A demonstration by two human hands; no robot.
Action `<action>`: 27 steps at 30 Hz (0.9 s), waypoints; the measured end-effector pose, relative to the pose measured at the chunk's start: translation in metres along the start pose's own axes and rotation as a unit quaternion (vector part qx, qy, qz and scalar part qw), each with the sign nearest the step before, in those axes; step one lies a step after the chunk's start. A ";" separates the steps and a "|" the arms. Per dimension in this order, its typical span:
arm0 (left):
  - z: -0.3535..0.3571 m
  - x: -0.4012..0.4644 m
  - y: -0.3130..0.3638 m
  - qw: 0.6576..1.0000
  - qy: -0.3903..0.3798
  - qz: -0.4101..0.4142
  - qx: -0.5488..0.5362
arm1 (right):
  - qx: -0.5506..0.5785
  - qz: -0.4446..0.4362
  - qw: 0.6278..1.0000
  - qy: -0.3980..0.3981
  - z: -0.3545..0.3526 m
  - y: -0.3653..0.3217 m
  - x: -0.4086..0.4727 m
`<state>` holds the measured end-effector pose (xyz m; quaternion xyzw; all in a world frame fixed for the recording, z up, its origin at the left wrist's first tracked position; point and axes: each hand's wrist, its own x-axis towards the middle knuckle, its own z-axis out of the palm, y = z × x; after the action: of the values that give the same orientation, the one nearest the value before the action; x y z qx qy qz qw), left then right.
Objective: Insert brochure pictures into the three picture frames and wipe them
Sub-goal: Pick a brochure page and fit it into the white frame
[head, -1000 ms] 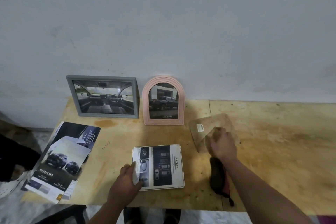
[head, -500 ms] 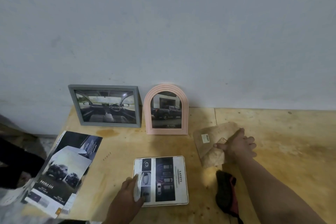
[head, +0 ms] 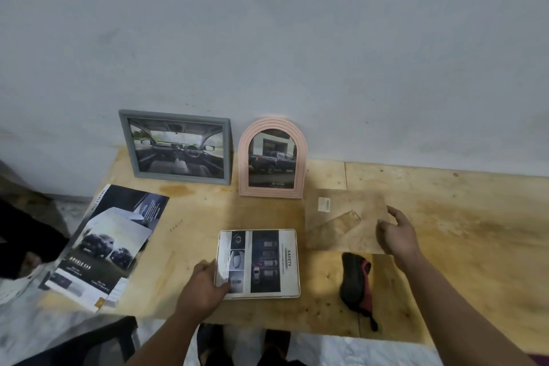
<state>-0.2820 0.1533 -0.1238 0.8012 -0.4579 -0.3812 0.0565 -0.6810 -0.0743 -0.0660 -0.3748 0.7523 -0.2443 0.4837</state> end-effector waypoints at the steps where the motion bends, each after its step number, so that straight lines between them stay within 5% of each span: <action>1: 0.000 0.000 0.000 1.000 -0.001 0.000 -0.007 | 0.011 0.003 1.000 -0.018 0.009 0.001 -0.012; 9: 0.005 0.006 -0.003 0.999 0.009 -0.024 -0.046 | 0.013 0.014 0.988 -0.152 0.113 0.031 -0.084; 27: 0.004 0.009 -0.008 0.996 -0.008 -0.052 -0.078 | -0.262 -0.126 0.953 -0.086 0.165 0.053 -0.108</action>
<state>-0.2768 0.1523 -0.1349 0.8137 -0.3849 -0.4250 0.0954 -0.5216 0.0428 -0.1142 -0.5995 0.6921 -0.0641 0.3968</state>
